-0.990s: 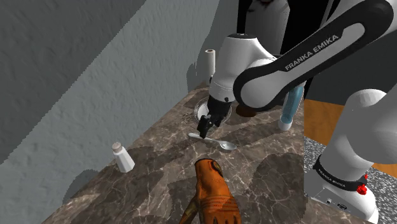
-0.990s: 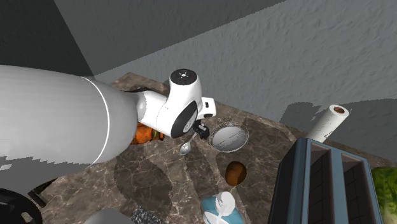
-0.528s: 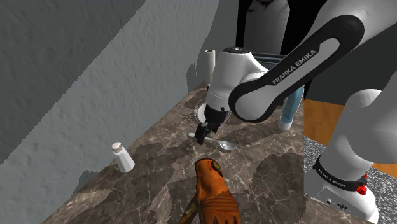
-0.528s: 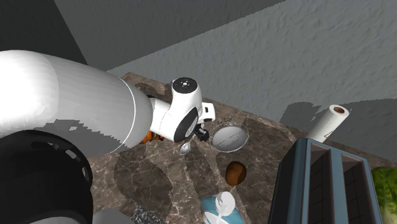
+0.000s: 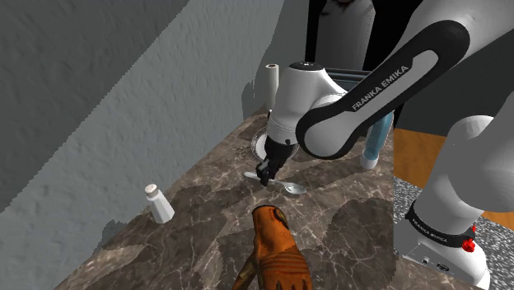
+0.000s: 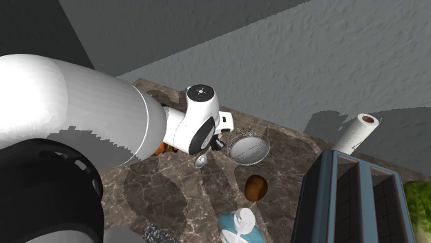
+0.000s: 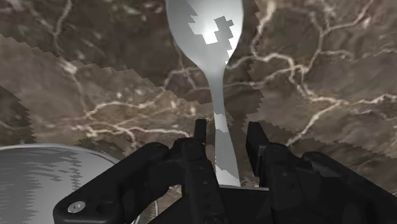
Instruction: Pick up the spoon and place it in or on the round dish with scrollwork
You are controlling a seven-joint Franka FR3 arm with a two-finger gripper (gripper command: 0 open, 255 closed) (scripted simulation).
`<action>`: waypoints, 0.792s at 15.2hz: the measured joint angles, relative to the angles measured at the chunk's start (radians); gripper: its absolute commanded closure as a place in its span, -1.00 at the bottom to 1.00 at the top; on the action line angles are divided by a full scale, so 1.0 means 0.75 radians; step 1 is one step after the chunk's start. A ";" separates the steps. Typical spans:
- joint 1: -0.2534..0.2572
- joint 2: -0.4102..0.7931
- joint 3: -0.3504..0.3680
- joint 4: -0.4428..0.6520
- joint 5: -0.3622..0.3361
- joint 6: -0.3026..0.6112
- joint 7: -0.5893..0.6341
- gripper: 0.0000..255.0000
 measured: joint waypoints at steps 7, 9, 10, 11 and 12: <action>0.000 0.000 0.000 0.000 0.000 0.000 0.000 1.00; 0.000 -0.006 -0.001 0.004 0.000 -0.010 0.000 1.00; 0.000 -0.018 -0.005 0.010 0.000 -0.027 -0.002 1.00; 0.003 -0.037 -0.007 0.013 0.002 -0.050 -0.001 1.00; 0.004 -0.055 -0.010 0.018 0.004 -0.071 -0.001 1.00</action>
